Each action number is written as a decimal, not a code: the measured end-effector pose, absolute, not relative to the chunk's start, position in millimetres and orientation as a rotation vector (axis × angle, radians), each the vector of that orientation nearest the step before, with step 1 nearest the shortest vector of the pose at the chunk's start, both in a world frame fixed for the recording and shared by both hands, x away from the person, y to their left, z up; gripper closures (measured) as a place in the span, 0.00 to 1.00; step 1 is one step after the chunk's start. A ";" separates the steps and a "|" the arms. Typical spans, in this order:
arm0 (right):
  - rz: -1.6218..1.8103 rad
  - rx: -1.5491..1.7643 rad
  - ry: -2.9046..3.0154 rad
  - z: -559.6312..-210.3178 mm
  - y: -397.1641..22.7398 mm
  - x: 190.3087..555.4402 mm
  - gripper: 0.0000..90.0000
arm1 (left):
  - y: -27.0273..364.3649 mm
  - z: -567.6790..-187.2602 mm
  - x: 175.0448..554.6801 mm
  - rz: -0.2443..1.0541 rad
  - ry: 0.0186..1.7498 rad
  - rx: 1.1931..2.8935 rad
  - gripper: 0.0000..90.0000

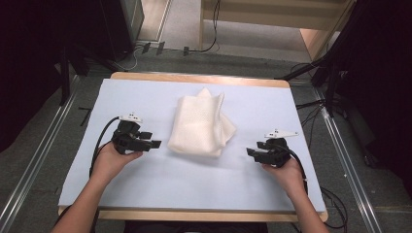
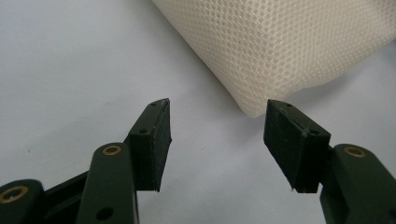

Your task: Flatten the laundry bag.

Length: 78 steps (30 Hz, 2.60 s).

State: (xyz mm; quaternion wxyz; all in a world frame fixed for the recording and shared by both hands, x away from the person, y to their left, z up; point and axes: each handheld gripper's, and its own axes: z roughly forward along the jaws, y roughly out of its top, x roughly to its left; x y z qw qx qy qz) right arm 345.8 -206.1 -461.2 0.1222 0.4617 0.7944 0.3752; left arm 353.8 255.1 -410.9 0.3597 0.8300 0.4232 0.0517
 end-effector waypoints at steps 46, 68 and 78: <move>1.151 1.334 2.386 -457.4 -200.1 342.7 0.59 | 218.6 -391.5 336.6 0.081 0.963 2.185 0.45; 1.242 1.298 2.456 -436.1 -171.5 337.9 0.94 | 160.2 -381.4 337.2 0.024 0.823 2.194 0.38; 1.274 1.241 2.486 -426.2 -149.0 349.3 0.94 | 137.1 -391.0 342.1 0.025 0.797 2.199 0.26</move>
